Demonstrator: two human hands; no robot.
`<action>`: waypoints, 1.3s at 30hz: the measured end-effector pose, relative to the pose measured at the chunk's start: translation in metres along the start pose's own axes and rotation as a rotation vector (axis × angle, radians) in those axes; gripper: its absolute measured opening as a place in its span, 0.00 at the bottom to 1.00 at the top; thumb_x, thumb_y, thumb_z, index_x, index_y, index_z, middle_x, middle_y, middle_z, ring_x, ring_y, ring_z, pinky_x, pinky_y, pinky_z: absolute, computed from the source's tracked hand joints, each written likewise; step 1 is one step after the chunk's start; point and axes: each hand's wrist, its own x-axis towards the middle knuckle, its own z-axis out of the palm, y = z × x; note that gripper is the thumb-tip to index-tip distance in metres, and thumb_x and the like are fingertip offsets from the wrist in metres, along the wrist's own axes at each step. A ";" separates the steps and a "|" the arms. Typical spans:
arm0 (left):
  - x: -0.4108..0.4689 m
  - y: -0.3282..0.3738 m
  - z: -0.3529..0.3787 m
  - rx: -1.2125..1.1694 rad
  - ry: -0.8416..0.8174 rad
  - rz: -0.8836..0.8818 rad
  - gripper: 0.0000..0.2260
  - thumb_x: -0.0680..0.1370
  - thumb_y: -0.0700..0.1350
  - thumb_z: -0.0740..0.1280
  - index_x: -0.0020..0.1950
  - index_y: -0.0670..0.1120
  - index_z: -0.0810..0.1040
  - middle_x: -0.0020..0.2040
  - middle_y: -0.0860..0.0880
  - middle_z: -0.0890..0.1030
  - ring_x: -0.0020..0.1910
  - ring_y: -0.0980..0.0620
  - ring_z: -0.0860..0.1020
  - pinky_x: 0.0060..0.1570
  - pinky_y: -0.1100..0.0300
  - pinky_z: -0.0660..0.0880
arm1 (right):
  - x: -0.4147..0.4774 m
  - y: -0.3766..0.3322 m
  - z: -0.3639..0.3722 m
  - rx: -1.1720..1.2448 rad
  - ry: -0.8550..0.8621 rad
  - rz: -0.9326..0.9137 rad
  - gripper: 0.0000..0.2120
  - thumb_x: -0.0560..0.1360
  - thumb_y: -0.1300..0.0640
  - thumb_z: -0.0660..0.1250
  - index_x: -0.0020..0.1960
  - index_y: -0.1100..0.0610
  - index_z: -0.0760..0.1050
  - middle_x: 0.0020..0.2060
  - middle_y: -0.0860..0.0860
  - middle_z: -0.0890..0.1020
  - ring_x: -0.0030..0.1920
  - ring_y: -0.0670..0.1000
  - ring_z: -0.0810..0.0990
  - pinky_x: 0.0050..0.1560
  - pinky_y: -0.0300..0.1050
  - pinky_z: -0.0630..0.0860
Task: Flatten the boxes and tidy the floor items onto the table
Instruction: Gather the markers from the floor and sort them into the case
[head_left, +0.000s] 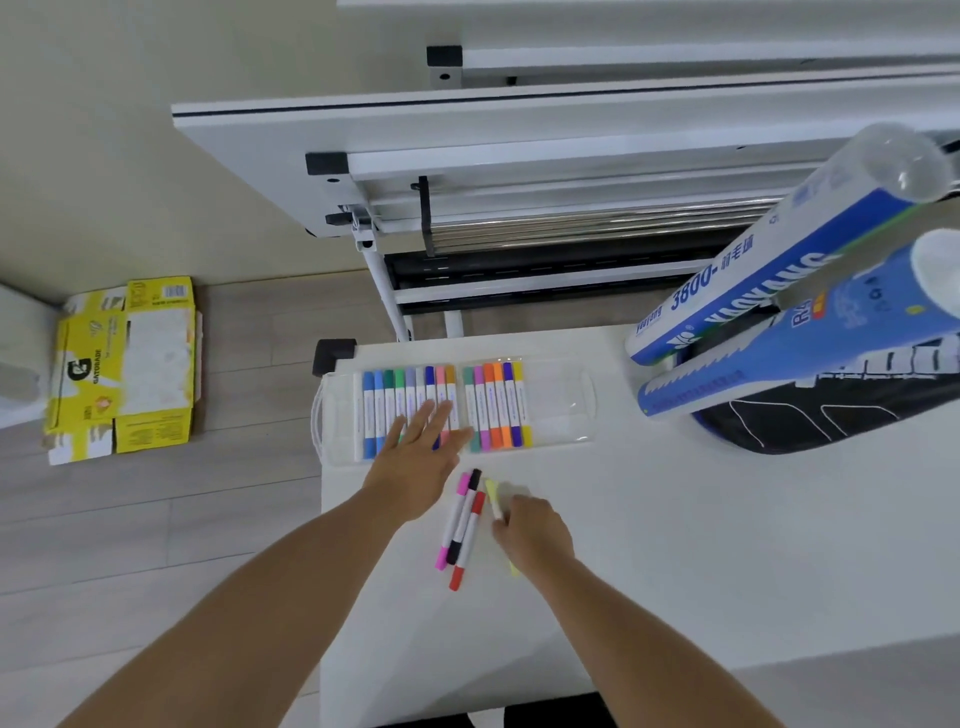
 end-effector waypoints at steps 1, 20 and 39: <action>0.003 0.002 -0.002 0.000 0.001 0.003 0.23 0.86 0.52 0.48 0.81 0.59 0.48 0.82 0.48 0.37 0.78 0.45 0.32 0.77 0.43 0.40 | 0.000 0.003 -0.007 0.067 -0.002 0.020 0.11 0.77 0.47 0.63 0.49 0.54 0.77 0.45 0.51 0.81 0.46 0.52 0.81 0.45 0.43 0.78; 0.033 0.035 -0.002 0.022 -0.065 -0.035 0.24 0.86 0.55 0.46 0.80 0.62 0.41 0.79 0.48 0.30 0.77 0.42 0.29 0.77 0.38 0.41 | 0.070 0.029 -0.126 0.813 -0.023 -0.084 0.08 0.80 0.58 0.60 0.53 0.58 0.76 0.45 0.51 0.86 0.38 0.50 0.80 0.42 0.47 0.77; 0.035 0.033 0.004 0.010 -0.051 -0.039 0.24 0.85 0.56 0.45 0.80 0.63 0.39 0.78 0.49 0.28 0.76 0.43 0.26 0.77 0.38 0.41 | 0.109 0.008 -0.116 0.327 0.114 -0.086 0.14 0.75 0.45 0.70 0.43 0.56 0.76 0.36 0.49 0.79 0.34 0.46 0.77 0.33 0.34 0.67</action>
